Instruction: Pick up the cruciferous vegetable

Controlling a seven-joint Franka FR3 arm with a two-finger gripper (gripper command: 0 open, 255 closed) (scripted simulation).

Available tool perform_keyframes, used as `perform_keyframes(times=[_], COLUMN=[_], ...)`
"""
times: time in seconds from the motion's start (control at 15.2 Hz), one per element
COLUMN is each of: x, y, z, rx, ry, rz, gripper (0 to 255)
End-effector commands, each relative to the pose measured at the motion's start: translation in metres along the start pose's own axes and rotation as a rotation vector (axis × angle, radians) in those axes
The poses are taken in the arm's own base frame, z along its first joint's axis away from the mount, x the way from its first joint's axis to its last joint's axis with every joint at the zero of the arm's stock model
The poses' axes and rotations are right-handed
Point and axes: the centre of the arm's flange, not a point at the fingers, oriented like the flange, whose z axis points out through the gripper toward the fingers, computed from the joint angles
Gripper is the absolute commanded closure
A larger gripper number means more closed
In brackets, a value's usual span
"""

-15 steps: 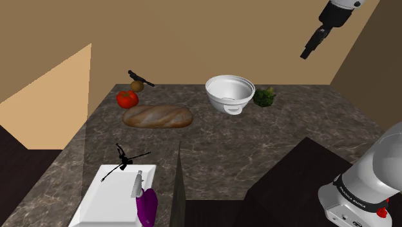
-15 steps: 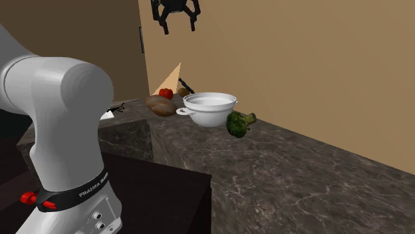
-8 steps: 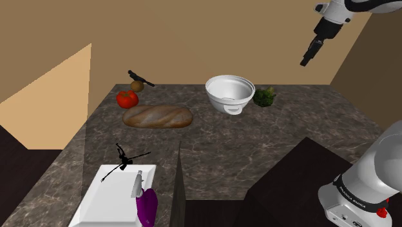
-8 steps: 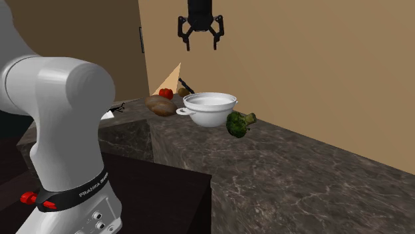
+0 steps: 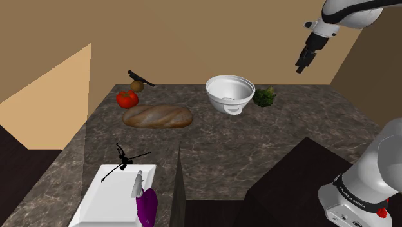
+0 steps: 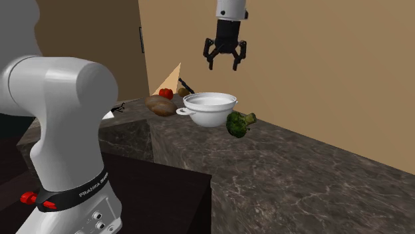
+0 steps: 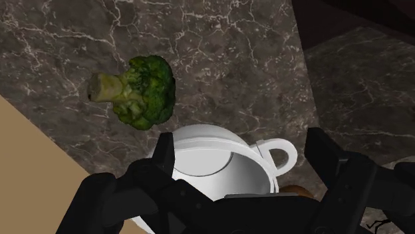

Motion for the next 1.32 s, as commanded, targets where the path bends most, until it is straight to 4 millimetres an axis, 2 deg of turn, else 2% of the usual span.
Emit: perform_keyframes(times=[0.0,0.59,1.25], x=[0.0,0.009,0.038], y=[0.024,0.126,0.223], z=[0.017,0.102,0.21], rx=[0.024,0.142,0.273], ry=[-0.002,-0.012,-0.022], rz=[-0.049,-0.236,-0.444], gripper=[0,0,0])
